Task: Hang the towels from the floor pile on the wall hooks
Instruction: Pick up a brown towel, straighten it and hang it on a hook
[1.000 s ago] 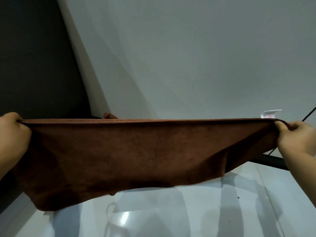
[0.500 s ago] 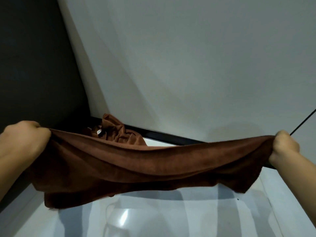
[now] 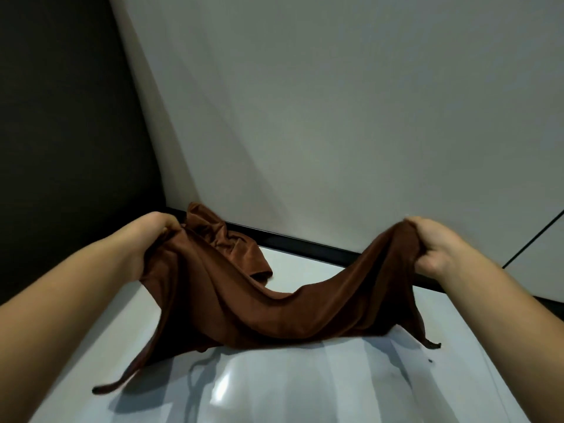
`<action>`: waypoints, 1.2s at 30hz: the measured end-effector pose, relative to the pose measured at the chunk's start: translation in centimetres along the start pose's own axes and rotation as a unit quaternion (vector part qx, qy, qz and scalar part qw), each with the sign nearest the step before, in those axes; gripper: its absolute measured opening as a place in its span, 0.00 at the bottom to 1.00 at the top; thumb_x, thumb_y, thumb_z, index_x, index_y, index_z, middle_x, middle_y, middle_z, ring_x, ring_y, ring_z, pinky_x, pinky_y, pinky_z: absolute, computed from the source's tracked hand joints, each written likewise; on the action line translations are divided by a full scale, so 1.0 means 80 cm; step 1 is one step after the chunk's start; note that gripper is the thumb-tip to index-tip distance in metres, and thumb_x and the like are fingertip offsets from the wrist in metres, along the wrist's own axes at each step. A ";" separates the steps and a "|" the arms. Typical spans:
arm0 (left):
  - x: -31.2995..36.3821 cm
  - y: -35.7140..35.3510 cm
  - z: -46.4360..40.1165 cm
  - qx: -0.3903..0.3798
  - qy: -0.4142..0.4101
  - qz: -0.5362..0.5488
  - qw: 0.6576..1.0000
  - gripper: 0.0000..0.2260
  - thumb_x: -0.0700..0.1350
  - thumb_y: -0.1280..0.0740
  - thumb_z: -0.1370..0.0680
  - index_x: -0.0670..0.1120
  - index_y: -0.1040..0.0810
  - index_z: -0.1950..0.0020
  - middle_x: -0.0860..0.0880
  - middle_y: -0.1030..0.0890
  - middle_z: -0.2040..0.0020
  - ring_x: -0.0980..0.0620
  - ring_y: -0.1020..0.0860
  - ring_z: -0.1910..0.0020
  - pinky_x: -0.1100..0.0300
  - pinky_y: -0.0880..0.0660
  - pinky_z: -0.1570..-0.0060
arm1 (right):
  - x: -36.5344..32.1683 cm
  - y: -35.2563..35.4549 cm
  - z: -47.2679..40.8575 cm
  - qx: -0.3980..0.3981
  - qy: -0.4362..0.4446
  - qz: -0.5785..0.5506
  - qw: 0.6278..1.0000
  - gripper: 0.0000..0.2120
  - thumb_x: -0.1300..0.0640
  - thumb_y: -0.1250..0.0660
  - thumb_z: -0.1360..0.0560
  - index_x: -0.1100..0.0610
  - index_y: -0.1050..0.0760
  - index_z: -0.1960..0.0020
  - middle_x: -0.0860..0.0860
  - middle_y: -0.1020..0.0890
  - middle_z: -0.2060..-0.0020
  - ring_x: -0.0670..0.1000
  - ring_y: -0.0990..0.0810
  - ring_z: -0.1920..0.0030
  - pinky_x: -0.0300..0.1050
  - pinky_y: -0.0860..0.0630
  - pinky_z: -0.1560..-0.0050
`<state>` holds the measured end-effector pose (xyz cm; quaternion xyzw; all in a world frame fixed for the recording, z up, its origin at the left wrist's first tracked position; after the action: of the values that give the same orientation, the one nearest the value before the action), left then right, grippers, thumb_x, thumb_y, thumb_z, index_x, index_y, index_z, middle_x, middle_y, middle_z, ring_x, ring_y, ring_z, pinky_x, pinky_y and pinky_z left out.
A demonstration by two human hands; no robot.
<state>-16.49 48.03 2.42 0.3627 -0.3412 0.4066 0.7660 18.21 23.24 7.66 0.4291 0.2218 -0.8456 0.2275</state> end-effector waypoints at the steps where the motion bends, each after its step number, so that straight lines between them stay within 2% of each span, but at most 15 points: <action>1: 0.026 -0.017 0.047 0.000 -0.031 0.001 1.000 0.19 0.43 0.35 0.28 0.34 0.24 0.41 0.38 0.23 0.55 0.40 0.24 0.59 0.51 0.28 0.52 | 0.000 -0.013 0.000 -0.009 0.004 -0.002 1.000 0.18 0.53 0.46 0.18 0.61 0.33 0.63 0.56 0.26 0.79 0.52 0.25 0.80 0.40 0.28 0.83; 4: 0.040 -0.048 0.095 -0.067 -0.065 0.015 0.996 0.11 0.43 0.38 0.23 0.37 0.23 0.48 0.41 0.23 0.61 0.45 0.26 0.66 0.58 0.29 0.60 | 0.009 -0.057 0.013 -0.062 0.006 0.019 0.998 0.16 0.50 0.41 0.20 0.59 0.32 0.62 0.54 0.29 0.72 0.48 0.26 0.80 0.39 0.25 0.78; 6: 0.049 -0.059 0.106 -0.056 -0.057 0.053 0.995 0.10 0.45 0.38 0.22 0.40 0.22 0.56 0.41 0.21 0.62 0.45 0.24 0.67 0.59 0.28 0.65 | 0.014 -0.084 0.021 -0.089 0.019 0.046 0.995 0.13 0.51 0.39 0.21 0.57 0.33 0.60 0.53 0.31 0.70 0.48 0.28 0.74 0.37 0.26 0.76; 9: 0.070 -0.075 0.119 -0.039 -0.103 0.068 0.992 0.09 0.43 0.38 0.21 0.45 0.23 0.60 0.42 0.21 0.63 0.45 0.24 0.67 0.59 0.27 0.62 | 0.020 -0.126 0.043 -0.152 0.044 0.069 0.985 0.14 0.53 0.39 0.21 0.55 0.35 0.63 0.52 0.34 0.71 0.48 0.32 0.73 0.35 0.28 0.76; 13: 0.089 -0.094 0.126 -0.044 -0.148 0.057 0.986 0.09 0.43 0.37 0.21 0.45 0.23 0.60 0.44 0.22 0.65 0.48 0.25 0.69 0.63 0.28 0.67 | 0.024 -0.169 0.079 -0.222 0.066 0.069 0.970 0.15 0.56 0.41 0.20 0.55 0.36 0.65 0.52 0.34 0.73 0.47 0.33 0.75 0.35 0.27 0.76; 16: 0.101 -0.108 0.139 -0.055 -0.175 0.053 0.982 0.09 0.43 0.37 0.21 0.45 0.23 0.60 0.44 0.23 0.65 0.50 0.25 0.70 0.64 0.29 0.69 | 0.031 -0.187 0.094 -0.252 0.068 0.081 0.962 0.14 0.57 0.42 0.19 0.56 0.34 0.64 0.50 0.28 0.75 0.45 0.27 0.76 0.39 0.24 0.71; 19: 0.109 -0.121 0.150 -0.079 -0.202 0.067 0.974 0.08 0.43 0.36 0.21 0.44 0.23 0.59 0.44 0.23 0.63 0.50 0.25 0.67 0.62 0.29 0.66 | 0.038 -0.195 0.101 -0.270 0.063 0.095 0.956 0.11 0.58 0.43 0.19 0.57 0.31 0.60 0.51 0.23 0.70 0.45 0.23 0.72 0.38 0.22 0.68; 22: 0.115 -0.129 0.158 -0.116 -0.218 0.076 0.966 0.07 0.41 0.35 0.22 0.39 0.21 0.51 0.41 0.21 0.57 0.46 0.23 0.59 0.58 0.27 0.59 | 0.034 -0.193 0.102 -0.268 0.063 0.070 0.959 0.10 0.59 0.43 0.19 0.59 0.29 0.58 0.53 0.22 0.66 0.46 0.21 0.71 0.37 0.22 0.68; 24: 0.117 -0.130 0.163 -0.154 -0.218 0.092 0.959 0.07 0.36 0.35 0.24 0.37 0.21 0.48 0.41 0.20 0.56 0.47 0.22 0.58 0.57 0.25 0.56 | 0.028 -0.188 0.099 -0.255 0.065 0.048 0.964 0.10 0.60 0.43 0.19 0.60 0.28 0.57 0.54 0.21 0.65 0.47 0.21 0.70 0.38 0.21 0.67; 28: 0.120 -0.132 0.171 -0.207 -0.214 0.141 0.944 0.09 0.28 0.37 0.26 0.37 0.20 0.52 0.44 0.18 0.62 0.53 0.20 0.65 0.64 0.21 0.62 | 0.023 -0.176 0.095 -0.229 0.058 0.014 0.972 0.10 0.61 0.42 0.20 0.61 0.28 0.58 0.55 0.21 0.65 0.49 0.20 0.66 0.39 0.21 0.66; 30: 0.119 -0.129 0.168 -0.176 -0.216 0.153 0.948 0.08 0.28 0.36 0.26 0.37 0.20 0.54 0.45 0.18 0.65 0.54 0.20 0.69 0.64 0.20 0.65 | 0.022 -0.173 0.095 -0.221 0.055 0.004 0.974 0.10 0.62 0.41 0.20 0.60 0.29 0.60 0.54 0.20 0.69 0.49 0.20 0.68 0.40 0.20 0.66; 33: 0.119 -0.116 0.161 -0.076 -0.262 0.087 0.958 0.10 0.30 0.34 0.26 0.42 0.19 0.58 0.49 0.17 0.67 0.54 0.20 0.67 0.61 0.20 0.58 | 0.020 -0.174 0.097 -0.218 0.053 -0.001 0.975 0.09 0.61 0.40 0.21 0.59 0.29 0.59 0.51 0.21 0.75 0.48 0.20 0.71 0.40 0.20 0.66; 36: 0.125 -0.116 0.167 -0.034 -0.317 0.033 0.947 0.09 0.31 0.33 0.26 0.44 0.18 0.58 0.55 0.18 0.69 0.61 0.20 0.68 0.67 0.22 0.60 | 0.021 -0.179 0.101 -0.226 0.053 0.004 0.973 0.08 0.61 0.39 0.21 0.59 0.29 0.59 0.51 0.21 0.76 0.48 0.20 0.71 0.40 0.21 0.67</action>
<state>-7.11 36.87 14.79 0.4352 -0.5920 0.2834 0.6163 4.06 29.75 13.15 0.4118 0.4171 -0.7488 0.3095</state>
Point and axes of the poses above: each hand's wrist, its own z-axis away from the middle knuckle, its own y-axis out of the back of the hand, x = y × z, the point moved 7 cm from there along -z, towards the middle knuckle
